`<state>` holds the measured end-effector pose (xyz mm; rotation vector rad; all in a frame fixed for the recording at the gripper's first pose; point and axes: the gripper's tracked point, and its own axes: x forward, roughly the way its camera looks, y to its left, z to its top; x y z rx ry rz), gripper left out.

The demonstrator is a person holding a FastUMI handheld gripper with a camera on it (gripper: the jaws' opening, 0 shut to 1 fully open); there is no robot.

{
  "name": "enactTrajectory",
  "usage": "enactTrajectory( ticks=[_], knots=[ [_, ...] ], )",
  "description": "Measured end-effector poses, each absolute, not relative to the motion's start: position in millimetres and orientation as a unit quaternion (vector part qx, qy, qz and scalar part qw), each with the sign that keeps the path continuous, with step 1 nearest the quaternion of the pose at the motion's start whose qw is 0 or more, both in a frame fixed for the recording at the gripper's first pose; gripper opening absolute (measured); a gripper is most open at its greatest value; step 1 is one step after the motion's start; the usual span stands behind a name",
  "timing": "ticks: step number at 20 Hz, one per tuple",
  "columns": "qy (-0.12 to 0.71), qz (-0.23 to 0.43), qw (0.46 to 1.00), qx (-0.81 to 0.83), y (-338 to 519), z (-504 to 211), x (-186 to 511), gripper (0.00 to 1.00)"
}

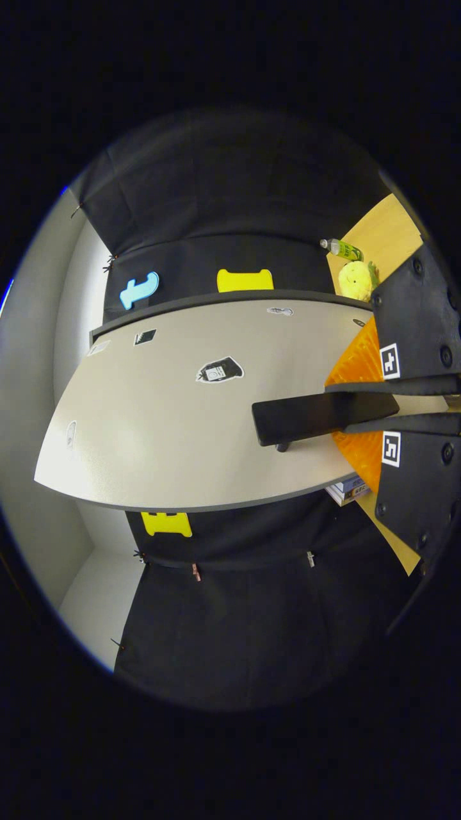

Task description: Open the shoe cabinet door, grab the shoes and put them into the shoe cabinet, then close the shoe cabinet door.

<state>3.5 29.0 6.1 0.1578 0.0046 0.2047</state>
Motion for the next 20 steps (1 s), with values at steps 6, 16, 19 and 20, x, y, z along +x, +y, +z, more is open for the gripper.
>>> enactTrajectory(
  ticks=[6,16,19,20],
  knots=[
    [0.005,0.092,0.993,0.078,-13,6,-11,0.14],
    [0.000,0.023,0.998,0.067,-101,6,-16,0.13],
    [-0.001,0.013,0.998,0.063,-121,6,-20,0.07],
    [-0.003,0.013,0.998,0.065,-126,7,-23,0.08]
  ],
)
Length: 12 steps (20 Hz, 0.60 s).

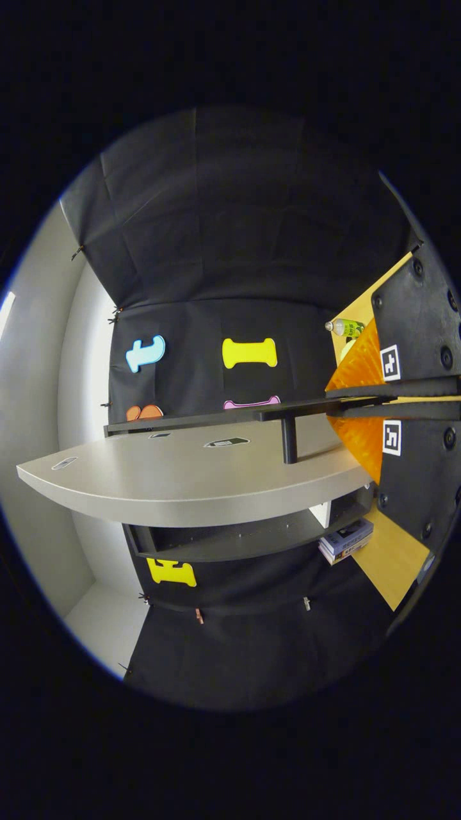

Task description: Open the shoe cabinet door, grab the shoes and put them into the shoe cabinet, then close the shoe cabinet door.

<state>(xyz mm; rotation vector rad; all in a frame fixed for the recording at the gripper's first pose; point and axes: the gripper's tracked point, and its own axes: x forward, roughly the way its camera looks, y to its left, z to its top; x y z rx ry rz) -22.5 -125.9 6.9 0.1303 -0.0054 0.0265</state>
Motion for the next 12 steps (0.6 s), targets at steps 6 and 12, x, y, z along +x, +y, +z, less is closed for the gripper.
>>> enactTrajectory(
  ticks=[6,12],
  knots=[
    [-0.016,0.013,0.997,0.079,-129,13,-28,0.13],
    [-0.017,-0.029,0.997,0.066,-142,13,-48,0.13]
  ],
)
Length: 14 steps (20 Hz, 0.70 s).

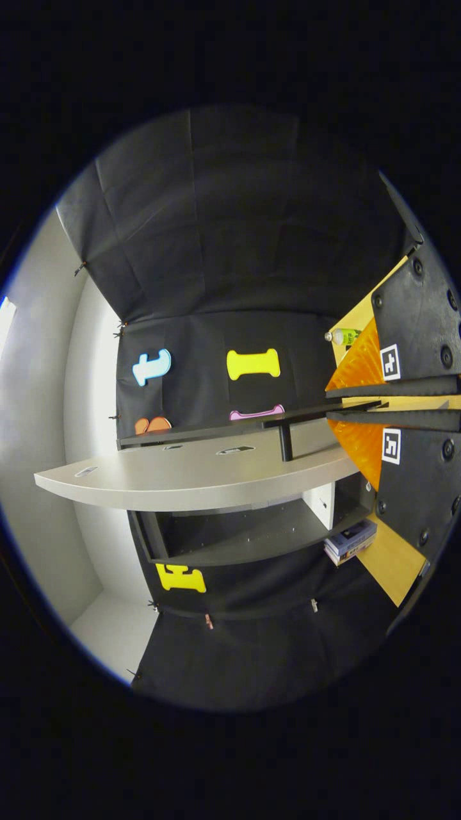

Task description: Open the shoe cabinet door, grab the shoes and put them into the shoe cabinet, then close the shoe cabinet door.

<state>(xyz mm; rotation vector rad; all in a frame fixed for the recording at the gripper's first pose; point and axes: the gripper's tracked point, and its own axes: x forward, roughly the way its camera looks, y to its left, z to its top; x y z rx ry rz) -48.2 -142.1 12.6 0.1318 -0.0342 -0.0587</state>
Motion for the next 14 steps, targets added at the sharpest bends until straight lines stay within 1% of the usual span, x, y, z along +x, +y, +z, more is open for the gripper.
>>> enactTrajectory(
  ticks=[3,6,7,8,10,12,14],
  knots=[
    [-0.012,-0.042,0.997,0.071,-143,8,-61,0.10],
    [-0.002,-0.043,0.996,0.081,-136,2,-73,0.14],
    [0.002,-0.042,0.996,0.083,-131,-1,-76,0.20],
    [0.007,-0.029,0.996,0.085,-122,-3,-84,0.20],
    [0.016,-0.026,0.997,0.077,-113,-9,-94,0.35],
    [0.019,-0.017,0.996,0.083,-97,-11,-102,0.46],
    [0.026,0.001,0.996,0.087,-72,-16,-108,0.69]
  ],
)
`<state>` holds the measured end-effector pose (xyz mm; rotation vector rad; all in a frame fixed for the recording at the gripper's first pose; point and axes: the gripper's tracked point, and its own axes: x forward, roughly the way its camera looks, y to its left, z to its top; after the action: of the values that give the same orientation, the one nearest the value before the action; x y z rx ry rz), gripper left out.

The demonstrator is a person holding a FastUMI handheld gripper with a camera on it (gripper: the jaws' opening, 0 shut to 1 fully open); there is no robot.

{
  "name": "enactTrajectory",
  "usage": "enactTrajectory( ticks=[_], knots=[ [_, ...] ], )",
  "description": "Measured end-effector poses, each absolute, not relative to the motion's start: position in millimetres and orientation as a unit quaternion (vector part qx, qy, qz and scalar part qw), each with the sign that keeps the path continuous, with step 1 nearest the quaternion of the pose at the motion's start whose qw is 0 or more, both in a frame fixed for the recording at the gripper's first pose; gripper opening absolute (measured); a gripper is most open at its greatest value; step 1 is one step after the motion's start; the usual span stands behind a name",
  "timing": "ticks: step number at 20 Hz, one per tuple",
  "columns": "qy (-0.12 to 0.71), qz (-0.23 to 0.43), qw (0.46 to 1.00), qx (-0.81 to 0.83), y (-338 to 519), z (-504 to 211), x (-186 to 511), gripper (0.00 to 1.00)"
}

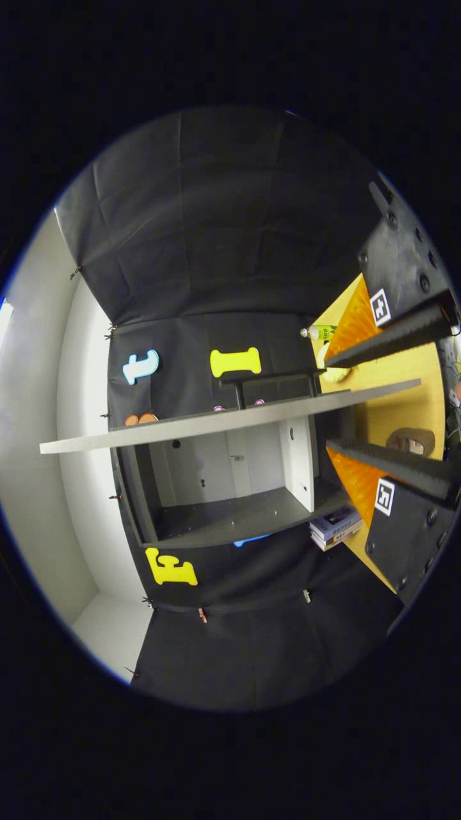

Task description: Open the shoe cabinet door, grab the shoes and put them into the shoe cabinet, then close the shoe cabinet door.

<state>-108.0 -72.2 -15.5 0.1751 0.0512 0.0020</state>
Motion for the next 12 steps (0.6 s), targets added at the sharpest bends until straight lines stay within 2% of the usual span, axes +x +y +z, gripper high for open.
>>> enactTrajectory(
  ticks=[2,3,8,12],
  knots=[
    [0.030,0.020,0.996,0.079,-49,-24,-111,0.92],
    [0.040,0.031,0.996,0.074,-37,-33,-111,0.95],
    [0.078,0.086,0.991,0.070,21,-67,-103,0.96],
    [0.122,0.092,0.987,0.058,44,-118,-81,0.97]
  ],
)
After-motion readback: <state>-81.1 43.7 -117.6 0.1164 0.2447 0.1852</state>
